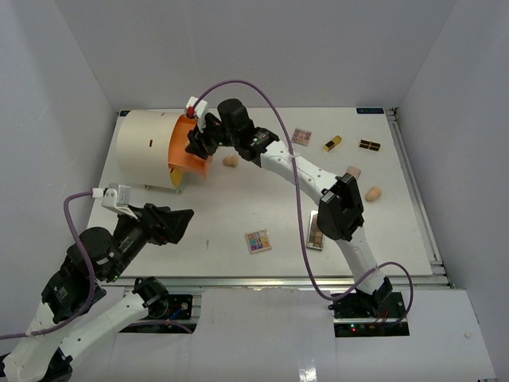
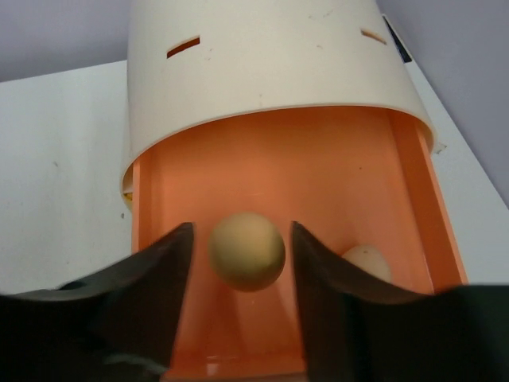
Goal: Organize the makeup
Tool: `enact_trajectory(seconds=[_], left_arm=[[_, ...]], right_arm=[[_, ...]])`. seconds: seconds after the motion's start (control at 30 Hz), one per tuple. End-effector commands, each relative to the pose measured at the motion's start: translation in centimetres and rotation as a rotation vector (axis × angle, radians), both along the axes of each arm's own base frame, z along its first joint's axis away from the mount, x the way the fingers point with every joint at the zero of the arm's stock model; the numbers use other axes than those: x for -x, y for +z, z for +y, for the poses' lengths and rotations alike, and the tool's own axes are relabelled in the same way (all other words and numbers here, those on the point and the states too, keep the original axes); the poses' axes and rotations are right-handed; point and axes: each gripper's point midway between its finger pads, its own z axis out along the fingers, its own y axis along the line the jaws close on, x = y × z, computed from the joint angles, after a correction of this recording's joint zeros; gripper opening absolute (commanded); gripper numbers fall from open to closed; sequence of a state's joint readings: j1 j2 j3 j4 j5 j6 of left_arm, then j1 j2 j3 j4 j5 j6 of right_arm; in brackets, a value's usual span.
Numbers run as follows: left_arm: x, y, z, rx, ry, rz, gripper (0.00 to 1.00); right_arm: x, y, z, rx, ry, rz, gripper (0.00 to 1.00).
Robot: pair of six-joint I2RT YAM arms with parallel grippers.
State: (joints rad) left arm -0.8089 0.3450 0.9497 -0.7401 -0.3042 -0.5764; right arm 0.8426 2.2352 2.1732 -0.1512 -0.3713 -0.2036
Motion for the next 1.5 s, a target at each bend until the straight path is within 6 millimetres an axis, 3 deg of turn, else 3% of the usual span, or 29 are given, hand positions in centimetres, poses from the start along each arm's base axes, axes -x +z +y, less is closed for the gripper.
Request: enact_trajectory(seconds=[0.0,0.13,0.3,0.43,0.47,0.57,0.6,0.7,0.77,0.83,0.93,1.03,1.13,1.3,1.47], left_arm=[[-0.5,-0.8,-0.7,-0.028,-0.005,0.033,0.96],[-0.8,-1.2,-1.9,-0.042,-0.041,0.033,0.96],[-1.3,-0.9,-3.2,-0.05,-0.083,0.02,0.95],[-2.1,-0.8,-5.6,-0.075,-0.151,0.016,0.93],[-2.0,-0.4,-5.9,-0.071,-0.169,0.003,0.92],[-3.8,-1.5,-9.4,-0.13,-0.239,0.034,0.88],[-4.3,-1.0,-10.0,-0.133,-0.247,0.018,0.87],[-6.5,-1.5,-12.3,-0.186,-0.26,0.027,0.84],[-8.6,-3.1,-14.0,-0.246,-0.251,0.066,0.8],[-11.3,-4.3,-15.5,-0.319,-0.221,0.086,0.74],[-14.7,-5.5,-16.5,-0.419,-0.153,0.081,0.71],[-18.4,-9.6,-18.0,-0.574,-0.114,0.111,0.71],[-22.1,-13.2,-18.9,-0.718,-0.079,0.117,0.71],[-27.3,-17.4,-17.8,-0.852,-0.009,0.147,0.72],[-31.1,-20.0,-16.4,-0.916,0.029,0.164,0.72]], right_arm=[[-0.9,5.4,-0.8,-0.081,-0.036,-0.125,0.71],[0.2,8.0,-1.5,-0.112,-0.009,-0.146,0.88],[2.0,12.3,-3.6,-0.16,0.027,-0.15,0.9],[4.0,16.5,-8.6,-0.217,0.126,-0.124,0.9],[4.0,15.5,-8.7,-0.205,0.131,-0.093,0.9],[5.5,16.3,-15.6,-0.237,0.199,-0.032,0.9],[5.5,13.9,-16.5,-0.222,0.188,0.017,0.9],[6.5,13.0,-22.8,-0.246,0.091,-0.009,0.9],[7.3,10.8,-25.6,-0.251,0.053,0.04,0.9],[7.9,7.2,-29.6,-0.254,-0.032,0.094,0.9],[8.6,3.4,-33.8,-0.265,-0.118,0.138,0.91],[8.8,1.5,-37.6,-0.288,-0.183,0.183,0.91],[9.1,0.2,-39.1,-0.294,-0.214,0.22,0.9],[9.3,-0.9,-39.6,-0.275,-0.229,0.215,0.9],[9.0,-1.7,-39.6,-0.266,-0.232,0.233,0.91]])
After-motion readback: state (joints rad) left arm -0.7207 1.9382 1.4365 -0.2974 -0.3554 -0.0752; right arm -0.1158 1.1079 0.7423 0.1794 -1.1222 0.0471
